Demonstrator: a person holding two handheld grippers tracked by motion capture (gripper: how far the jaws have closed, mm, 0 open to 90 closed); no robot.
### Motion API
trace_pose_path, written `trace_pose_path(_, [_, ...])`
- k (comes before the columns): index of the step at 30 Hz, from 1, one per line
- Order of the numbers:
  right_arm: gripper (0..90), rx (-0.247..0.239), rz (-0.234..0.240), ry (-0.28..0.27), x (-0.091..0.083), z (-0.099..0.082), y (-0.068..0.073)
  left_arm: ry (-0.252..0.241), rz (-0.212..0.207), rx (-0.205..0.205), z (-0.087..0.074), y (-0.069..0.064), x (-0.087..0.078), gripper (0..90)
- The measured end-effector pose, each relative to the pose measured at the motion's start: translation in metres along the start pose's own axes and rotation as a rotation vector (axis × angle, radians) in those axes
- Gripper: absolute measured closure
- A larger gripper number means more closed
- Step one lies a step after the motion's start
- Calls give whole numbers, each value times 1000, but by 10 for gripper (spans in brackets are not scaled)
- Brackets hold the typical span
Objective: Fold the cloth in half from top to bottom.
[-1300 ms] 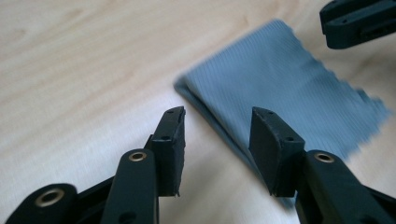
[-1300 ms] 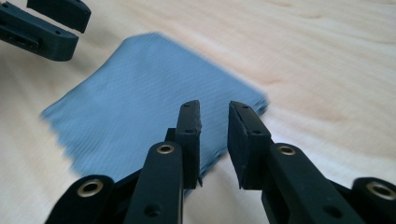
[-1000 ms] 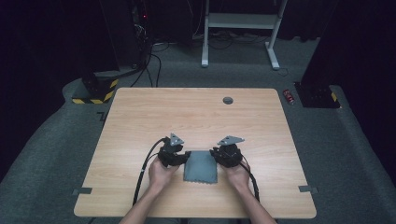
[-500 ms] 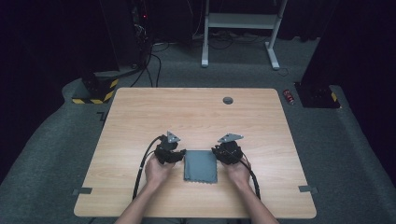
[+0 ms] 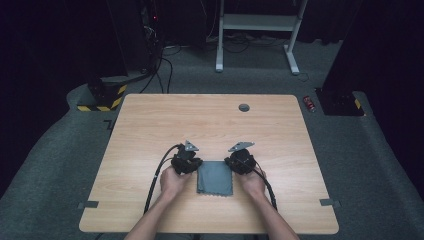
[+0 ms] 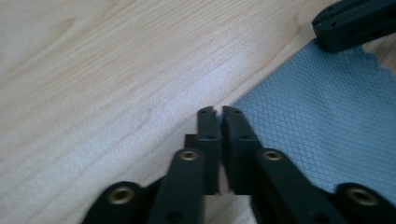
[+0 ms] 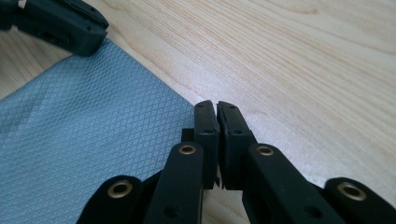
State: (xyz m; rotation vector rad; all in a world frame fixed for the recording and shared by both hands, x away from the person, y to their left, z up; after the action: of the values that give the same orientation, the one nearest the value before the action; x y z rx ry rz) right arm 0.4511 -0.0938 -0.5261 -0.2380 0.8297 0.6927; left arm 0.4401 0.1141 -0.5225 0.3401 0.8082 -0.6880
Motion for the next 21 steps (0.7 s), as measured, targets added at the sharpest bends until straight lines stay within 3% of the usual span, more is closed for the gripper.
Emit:
trace_pose_path(4, [876, 5, -21, -17, -2, 6, -3, -8, -3, -9, 8, 6, 1, 894])
trace_pose_path(10, [869, 26, -82, -41, 5, 19, -10, -27, 53, -14, 19, 14, 8, 890])
trace_pose_path(11, [866, 37, -87, -42, 7, 20, -11, -31, 83, -26, 19, 17, 8, 888])
trace_pose_path(13, [842, 64, -106, -21, 12, 20, -13, -37, 64, -50, 17, 18, 5, 773])
trace_pose_path(14, [809, 56, -106, -26, 12, 20, -15, -40, 61, -38, 15, 16, 2, 730])
trace_pose_path(17, [766, 69, -90, -52, 5, 18, -14, -50, 46, -13, 7, 7, -7, 652])
trace_pose_path(21, [762, 32, -60, -73, -4, 12, -5, -66, 27, -4, -4, -5, -16, 603])
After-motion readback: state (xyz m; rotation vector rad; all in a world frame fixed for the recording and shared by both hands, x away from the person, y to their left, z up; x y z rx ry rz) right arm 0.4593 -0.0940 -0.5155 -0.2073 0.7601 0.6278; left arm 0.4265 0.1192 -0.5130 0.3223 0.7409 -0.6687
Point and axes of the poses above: each handheld gripper's, and its own axes: x roughly forward along the jaws, z roughly out of its top, y roughly to its left, the point moved 2 cm from there along x, roughly forward along the jaws, and after that the axes turned 5 degrees about x, right-handed, at the moved point
